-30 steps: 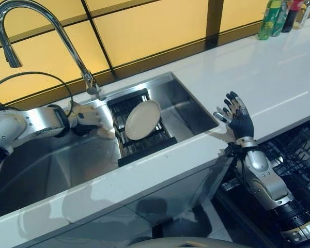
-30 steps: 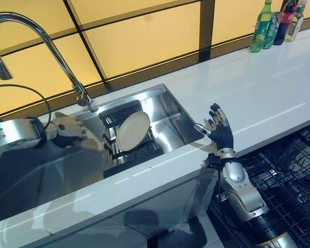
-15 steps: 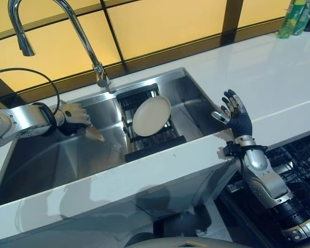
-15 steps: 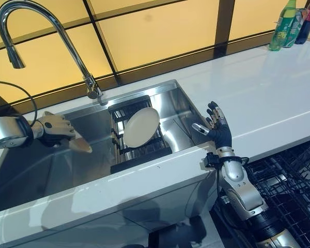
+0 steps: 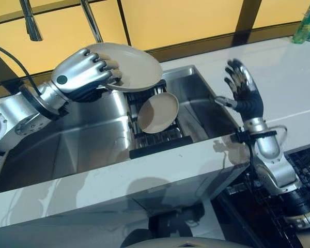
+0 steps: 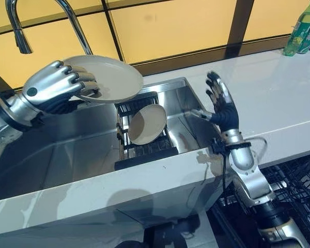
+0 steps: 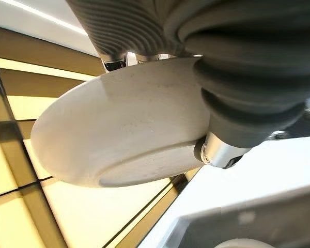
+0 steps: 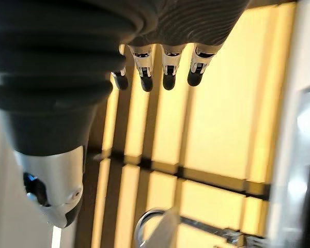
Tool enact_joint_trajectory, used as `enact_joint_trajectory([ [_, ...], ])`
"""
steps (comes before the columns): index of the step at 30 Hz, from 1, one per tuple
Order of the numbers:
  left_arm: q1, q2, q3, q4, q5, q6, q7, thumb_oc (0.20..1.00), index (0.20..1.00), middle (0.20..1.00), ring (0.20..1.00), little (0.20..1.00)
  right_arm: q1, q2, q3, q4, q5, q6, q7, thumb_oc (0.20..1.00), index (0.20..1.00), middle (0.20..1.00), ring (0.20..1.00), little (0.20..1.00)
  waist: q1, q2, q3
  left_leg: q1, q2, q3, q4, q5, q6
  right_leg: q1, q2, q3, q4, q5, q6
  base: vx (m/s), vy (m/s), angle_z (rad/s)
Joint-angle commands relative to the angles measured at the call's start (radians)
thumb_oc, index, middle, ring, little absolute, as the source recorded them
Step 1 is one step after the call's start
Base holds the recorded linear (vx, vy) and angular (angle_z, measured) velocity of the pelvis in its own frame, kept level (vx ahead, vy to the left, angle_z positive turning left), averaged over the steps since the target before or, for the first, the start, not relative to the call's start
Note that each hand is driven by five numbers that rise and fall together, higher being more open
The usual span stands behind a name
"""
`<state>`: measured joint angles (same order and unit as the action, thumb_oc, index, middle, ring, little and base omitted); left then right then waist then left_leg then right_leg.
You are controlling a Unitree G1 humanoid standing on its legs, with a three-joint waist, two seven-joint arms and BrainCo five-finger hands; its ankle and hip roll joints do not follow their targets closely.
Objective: Pick up plates and place into dishwasher.
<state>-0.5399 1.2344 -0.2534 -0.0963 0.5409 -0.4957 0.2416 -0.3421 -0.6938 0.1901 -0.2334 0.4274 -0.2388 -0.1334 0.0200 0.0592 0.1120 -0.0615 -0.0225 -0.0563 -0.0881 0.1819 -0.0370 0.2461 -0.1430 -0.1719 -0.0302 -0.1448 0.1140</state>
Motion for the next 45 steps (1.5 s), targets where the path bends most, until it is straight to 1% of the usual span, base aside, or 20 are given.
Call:
enact_joint_trajectory([
  [1, 0.007, -0.054, 0.098, 0.004, -0.131, 0.021, -0.047, 0.200, 0.200, 0.200, 0.200, 0.200, -0.052, -0.046, -0.035, -0.047, -0.065, -0.056, 0.064, 1.000, 1.000, 1.000, 1.000, 1.000, 0.041, -0.018, -0.097, 0.125, 0.067, 0.019, 0.015, -0.175, -0.045, -0.164, -0.041, 0.019, 0.016, 0.146, 0.044, 0.00, 0.000, 0.00],
  [3, -0.006, -0.075, 0.092, -0.028, -0.179, 0.028, -0.099, 0.200, 0.200, 0.200, 0.200, 0.200, -0.083, -0.086, -0.037, -0.057, -0.106, -0.069, 0.091, 1.000, 1.000, 1.000, 1.000, 1.000, 0.041, -0.029, -0.104, 0.128, 0.068, 0.019, 0.015, -0.177, -0.046, -0.161, -0.038, 0.019, 0.015, 0.146, 0.042, 0.00, 0.000, 0.00],
  [5, -0.012, -0.083, 0.089, -0.044, -0.215, 0.028, -0.122, 0.200, 0.200, 0.200, 0.200, 0.200, -0.116, -0.121, -0.035, -0.064, -0.120, -0.074, 0.098, 1.000, 1.000, 1.000, 1.000, 1.000, 0.043, -0.036, -0.108, 0.130, 0.069, 0.018, 0.016, -0.178, -0.047, -0.158, -0.036, 0.020, 0.015, 0.145, 0.042, 0.00, 0.000, 0.00],
  [8, -0.025, -0.090, 0.081, -0.065, -0.226, 0.006, -0.148, 0.200, 0.200, 0.200, 0.200, 0.200, -0.170, -0.166, -0.029, -0.073, -0.156, -0.077, 0.106, 1.000, 1.000, 1.000, 1.000, 1.000, 0.045, -0.047, -0.114, 0.135, 0.067, 0.017, 0.016, -0.182, -0.046, -0.155, -0.031, 0.023, 0.014, 0.144, 0.040, 0.00, 0.000, 0.00],
  [12, -0.022, -0.095, 0.077, -0.101, -0.272, 0.002, -0.190, 0.200, 0.200, 0.200, 0.200, 0.200, -0.208, -0.204, -0.012, -0.084, -0.212, -0.066, 0.119, 1.000, 1.000, 1.000, 1.000, 1.000, 0.046, -0.055, -0.117, 0.139, 0.064, 0.014, 0.016, -0.184, -0.043, -0.149, -0.026, 0.033, 0.012, 0.144, 0.037, 0.00, 0.000, 0.00],
  [15, -0.021, -0.087, 0.085, -0.117, -0.315, -0.006, -0.205, 0.200, 0.200, 0.200, 0.200, 0.200, -0.210, -0.247, -0.008, -0.104, -0.263, -0.053, 0.167, 1.000, 1.000, 1.000, 1.000, 1.000, 0.046, -0.059, -0.123, 0.138, 0.064, 0.015, 0.015, -0.184, -0.042, -0.149, -0.025, 0.037, 0.010, 0.144, 0.038, 0.00, 0.000, 0.00],
  [17, -0.018, -0.085, 0.092, -0.133, -0.365, 0.002, -0.225, 0.200, 0.200, 0.200, 0.200, 0.200, -0.211, -0.278, -0.004, -0.114, -0.302, -0.045, 0.177, 1.000, 1.000, 1.000, 1.000, 1.000, 0.045, -0.061, -0.125, 0.138, 0.065, 0.019, 0.015, -0.183, -0.042, -0.149, -0.026, 0.038, 0.010, 0.144, 0.039, 0.00, 0.000, 0.00],
  [21, 0.004, -0.102, 0.113, -0.190, -0.477, 0.000, -0.271, 0.200, 0.200, 0.200, 0.200, 0.200, -0.227, -0.320, 0.006, -0.154, -0.295, -0.048, 0.221, 1.000, 1.000, 1.000, 1.000, 1.000, 0.048, -0.068, -0.125, 0.139, 0.064, 0.021, 0.016, -0.183, -0.041, -0.149, -0.025, 0.039, 0.013, 0.144, 0.038, 0.00, 0.000, 0.00],
  [25, 0.021, -0.140, 0.124, -0.230, -0.550, -0.003, -0.293, 0.200, 0.200, 0.200, 0.200, 0.200, -0.256, -0.322, 0.038, -0.191, -0.274, -0.066, 0.274, 1.000, 1.000, 1.000, 1.000, 1.000, 0.051, -0.072, -0.126, 0.143, 0.061, 0.013, 0.015, -0.186, -0.038, -0.144, -0.024, 0.045, 0.013, 0.140, 0.036, 0.01, 0.002, 0.00],
  [28, 0.027, -0.171, 0.120, -0.253, -0.587, 0.011, -0.320, 0.200, 0.200, 0.200, 0.200, 0.200, -0.264, -0.325, 0.062, -0.227, -0.271, -0.071, 0.319, 1.000, 1.000, 1.000, 1.000, 1.000, 0.050, -0.073, -0.128, 0.145, 0.061, 0.012, 0.014, -0.188, -0.038, -0.142, -0.024, 0.049, 0.013, 0.139, 0.038, 0.00, 0.000, 0.00],
  [30, 0.036, -0.180, 0.118, -0.268, -0.619, 0.022, -0.330, 0.200, 0.200, 0.200, 0.200, 0.200, -0.263, -0.334, 0.067, -0.246, -0.273, -0.064, 0.294, 1.000, 1.000, 1.000, 1.000, 1.000, 0.049, -0.076, -0.130, 0.145, 0.062, 0.015, 0.015, -0.188, -0.038, -0.141, -0.025, 0.051, 0.014, 0.139, 0.040, 0.00, 0.000, 0.00],
  [32, 0.043, -0.187, 0.110, -0.273, -0.636, 0.017, -0.321, 0.200, 0.200, 0.200, 0.200, 0.200, -0.271, -0.330, 0.075, -0.238, -0.282, -0.077, 0.258, 1.000, 1.000, 1.000, 1.000, 1.000, 0.050, -0.078, -0.131, 0.145, 0.061, 0.016, 0.015, -0.188, -0.037, -0.142, -0.026, 0.054, 0.016, 0.139, 0.040, 0.00, 0.000, 0.00],
  [36, 0.052, -0.246, 0.101, -0.295, -0.734, 0.028, -0.350, 0.200, 0.200, 0.200, 0.200, 0.200, -0.286, -0.283, 0.094, -0.245, -0.338, -0.077, 0.231, 1.000, 1.000, 1.000, 1.000, 1.000, 0.054, -0.078, -0.130, 0.145, 0.057, 0.010, 0.015, -0.190, -0.031, -0.143, -0.028, 0.059, 0.015, 0.140, 0.041, 0.00, 0.000, 0.00],
  [38, 0.058, -0.275, 0.096, -0.312, -0.749, 0.032, -0.374, 0.200, 0.200, 0.200, 0.200, 0.200, -0.285, -0.266, 0.104, -0.250, -0.374, -0.071, 0.225, 1.000, 1.000, 1.000, 1.000, 1.000, 0.056, -0.079, -0.132, 0.144, 0.056, 0.010, 0.016, -0.192, -0.031, -0.143, -0.029, 0.060, 0.014, 0.140, 0.042, 0.00, 0.000, 0.00],
  [39, 0.064, -0.281, 0.094, -0.318, -0.738, 0.025, -0.377, 0.200, 0.200, 0.200, 0.200, 0.200, -0.287, -0.265, 0.107, -0.253, -0.384, -0.065, 0.230, 0.903, 0.903, 0.903, 0.903, 0.903, 0.055, -0.079, -0.133, 0.143, 0.056, 0.010, 0.016, -0.192, -0.030, -0.144, -0.030, 0.063, 0.014, 0.141, 0.042, 0.00, 0.000, 0.00],
  [40, 0.066, -0.279, 0.095, -0.320, -0.740, 0.022, -0.380, 0.200, 0.200, 0.200, 0.200, 0.200, -0.287, -0.271, 0.107, -0.254, -0.387, -0.063, 0.234, 0.586, 0.586, 0.586, 0.586, 0.586, 0.054, -0.079, -0.135, 0.142, 0.056, 0.010, 0.016, -0.192, -0.030, -0.146, -0.029, 0.066, 0.014, 0.141, 0.043, 0.00, 0.000, 0.00],
  [42, 0.070, -0.274, 0.101, -0.326, -0.740, 0.022, -0.383, 0.200, 0.200, 0.200, 0.200, 0.200, -0.286, -0.294, 0.104, -0.259, -0.375, -0.063, 0.245, 0.200, 0.200, 0.200, 0.200, 0.200, 0.050, -0.079, -0.137, 0.141, 0.057, 0.015, 0.015, -0.192, -0.030, -0.148, -0.029, 0.069, 0.014, 0.140, 0.044, 0.00, 0.025, -0.07],
  [45, 0.071, -0.261, 0.108, -0.322, -0.766, 0.032, -0.382, 0.200, 0.200, 0.200, 0.200, 0.200, -0.274, -0.317, 0.088, -0.259, -0.373, -0.066, 0.237, 0.200, 0.200, 0.200, 0.200, 0.200, 0.047, -0.080, -0.137, 0.141, 0.058, 0.019, 0.017, -0.193, -0.029, -0.149, -0.029, 0.072, 0.018, 0.139, 0.043, 0.00, 0.010, -0.01],
])
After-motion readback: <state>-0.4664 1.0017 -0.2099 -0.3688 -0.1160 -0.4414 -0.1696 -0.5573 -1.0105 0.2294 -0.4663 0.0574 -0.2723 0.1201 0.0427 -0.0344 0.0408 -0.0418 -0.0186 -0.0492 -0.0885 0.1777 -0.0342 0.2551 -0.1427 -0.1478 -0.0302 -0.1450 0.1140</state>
